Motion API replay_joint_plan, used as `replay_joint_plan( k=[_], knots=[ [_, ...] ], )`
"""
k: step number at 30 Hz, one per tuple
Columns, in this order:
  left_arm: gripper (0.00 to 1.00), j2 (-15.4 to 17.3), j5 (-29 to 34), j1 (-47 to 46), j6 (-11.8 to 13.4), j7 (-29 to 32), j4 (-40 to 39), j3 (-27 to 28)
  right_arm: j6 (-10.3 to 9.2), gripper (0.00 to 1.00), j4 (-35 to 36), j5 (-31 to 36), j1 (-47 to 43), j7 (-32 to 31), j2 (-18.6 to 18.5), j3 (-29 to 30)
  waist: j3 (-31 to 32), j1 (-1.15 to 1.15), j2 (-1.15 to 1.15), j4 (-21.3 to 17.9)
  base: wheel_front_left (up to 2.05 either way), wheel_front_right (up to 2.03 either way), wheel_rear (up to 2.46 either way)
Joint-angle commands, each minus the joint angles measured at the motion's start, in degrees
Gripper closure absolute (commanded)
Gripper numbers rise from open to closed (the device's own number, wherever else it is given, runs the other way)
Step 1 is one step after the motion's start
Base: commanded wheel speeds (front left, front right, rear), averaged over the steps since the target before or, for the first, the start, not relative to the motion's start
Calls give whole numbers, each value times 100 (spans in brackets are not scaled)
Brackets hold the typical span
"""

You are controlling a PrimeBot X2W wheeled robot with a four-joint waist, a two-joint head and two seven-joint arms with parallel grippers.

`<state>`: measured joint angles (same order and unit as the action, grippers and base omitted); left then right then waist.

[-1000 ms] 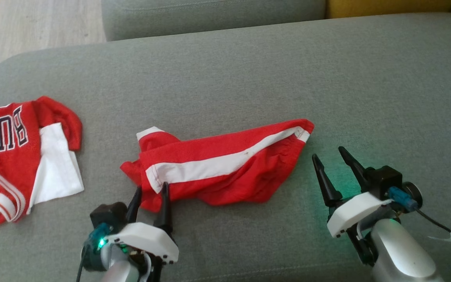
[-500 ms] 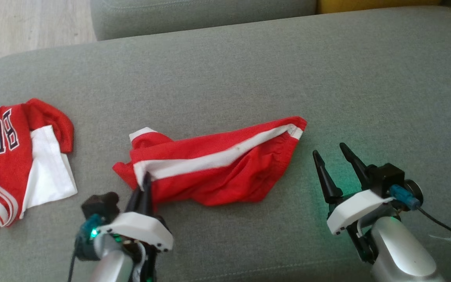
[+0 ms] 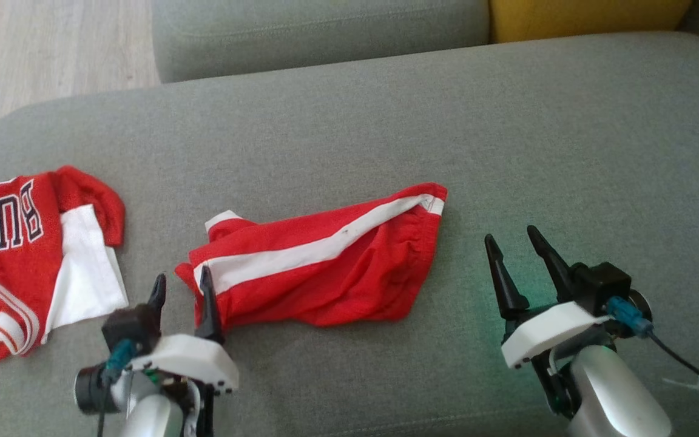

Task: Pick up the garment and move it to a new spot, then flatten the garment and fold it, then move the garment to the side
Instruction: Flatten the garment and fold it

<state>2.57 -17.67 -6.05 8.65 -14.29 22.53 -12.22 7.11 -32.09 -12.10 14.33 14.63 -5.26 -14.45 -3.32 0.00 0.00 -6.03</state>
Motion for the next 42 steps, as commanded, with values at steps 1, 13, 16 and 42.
replay_joint_plan(
  k=[1,13,16,42],
  knots=[
    [0,31,215,-37,57,-71,-201,231,37,0,267,8,68,37,105,-67,54,0,0,11,0,0,0],
    [0,31,582,296,38,-71,-299,230,37,0,570,13,-259,37,234,98,240,0,0,57,0,0,0],
    [0,31,128,252,-78,-71,-312,143,37,0,544,-64,-261,37,236,25,202,0,0,52,0,0,0],
    [16,31,-1435,-208,-503,-71,-74,-183,37,0,306,-279,-77,37,238,-166,-194,0,0,7,0,0,0]
  ],
)
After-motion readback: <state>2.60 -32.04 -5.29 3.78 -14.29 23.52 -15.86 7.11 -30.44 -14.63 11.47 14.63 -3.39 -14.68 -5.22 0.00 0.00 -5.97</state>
